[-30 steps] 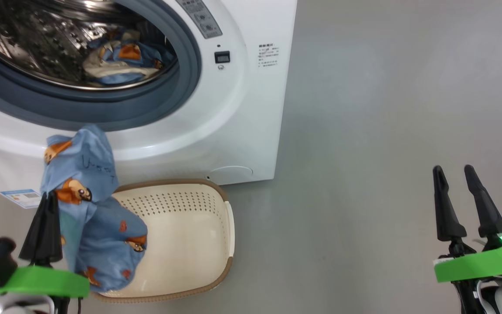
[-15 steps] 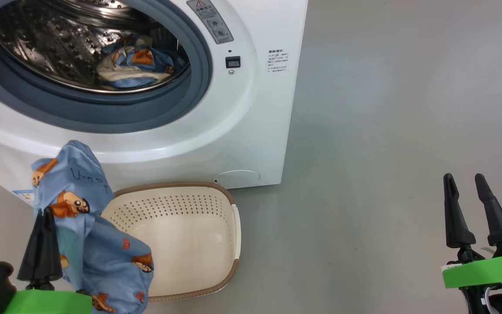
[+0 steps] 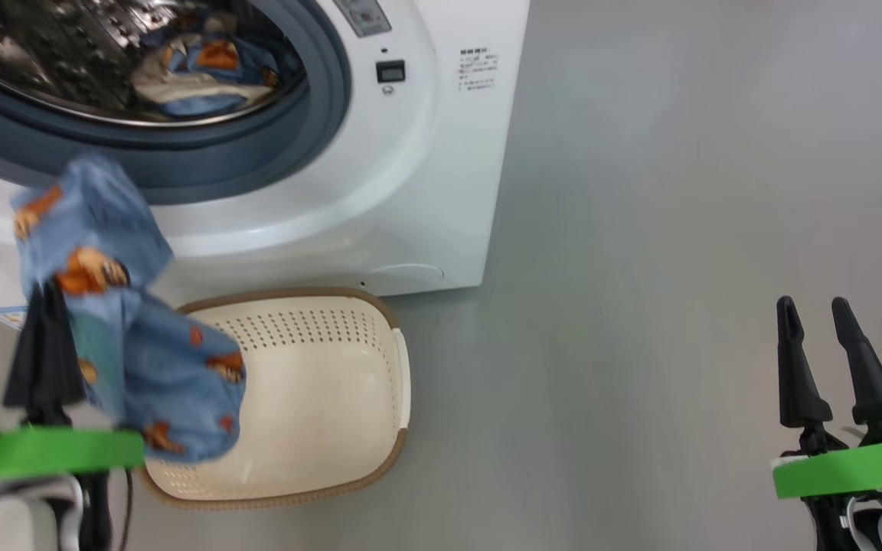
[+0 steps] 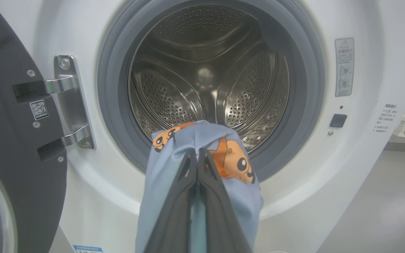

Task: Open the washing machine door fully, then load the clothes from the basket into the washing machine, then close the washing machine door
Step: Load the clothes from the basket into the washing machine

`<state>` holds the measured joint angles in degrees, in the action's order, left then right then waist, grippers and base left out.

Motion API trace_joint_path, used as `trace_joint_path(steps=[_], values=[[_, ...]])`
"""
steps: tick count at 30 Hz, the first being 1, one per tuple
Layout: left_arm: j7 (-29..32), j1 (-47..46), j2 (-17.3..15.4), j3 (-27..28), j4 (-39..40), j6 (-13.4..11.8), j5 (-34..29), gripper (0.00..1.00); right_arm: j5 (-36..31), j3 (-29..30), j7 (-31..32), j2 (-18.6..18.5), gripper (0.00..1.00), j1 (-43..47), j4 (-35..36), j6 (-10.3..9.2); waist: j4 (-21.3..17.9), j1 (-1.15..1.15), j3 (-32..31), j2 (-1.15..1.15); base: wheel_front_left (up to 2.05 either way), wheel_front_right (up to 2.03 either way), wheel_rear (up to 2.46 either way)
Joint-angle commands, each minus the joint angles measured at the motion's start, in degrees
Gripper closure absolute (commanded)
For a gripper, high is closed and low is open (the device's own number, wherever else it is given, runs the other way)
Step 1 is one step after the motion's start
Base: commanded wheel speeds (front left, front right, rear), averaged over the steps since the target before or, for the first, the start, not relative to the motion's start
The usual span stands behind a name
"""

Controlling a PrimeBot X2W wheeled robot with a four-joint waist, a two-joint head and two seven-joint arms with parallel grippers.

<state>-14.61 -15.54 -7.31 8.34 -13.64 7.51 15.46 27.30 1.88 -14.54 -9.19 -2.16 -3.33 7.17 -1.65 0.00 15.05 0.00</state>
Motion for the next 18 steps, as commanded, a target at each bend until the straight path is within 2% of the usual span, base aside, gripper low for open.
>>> trace_joint_path(steps=[1,9,18], values=[[-0.39,-2.81,-2.07,2.09,0.75,-0.05,-0.02,1.0,0.12,-1.28,-0.46,-0.65,0.0,-1.69,1.5,0.32,-0.93,0.0,1.72,0.0,0.0,0.0,0.0],[-0.39,-17.43,-5.92,1.7,-5.86,-0.03,0.74,1.0,0.11,-2.93,-0.46,0.25,0.0,-5.02,1.61,0.32,-3.77,0.0,7.06,0.0,0.0,0.0,0.0],[-0.39,-33.3,-11.33,0.69,-18.84,-0.03,-0.12,1.0,0.27,-5.01,-0.46,0.63,0.0,-7.8,1.55,0.32,-8.05,0.0,11.41,0.0,0.0,0.0,0.0]])
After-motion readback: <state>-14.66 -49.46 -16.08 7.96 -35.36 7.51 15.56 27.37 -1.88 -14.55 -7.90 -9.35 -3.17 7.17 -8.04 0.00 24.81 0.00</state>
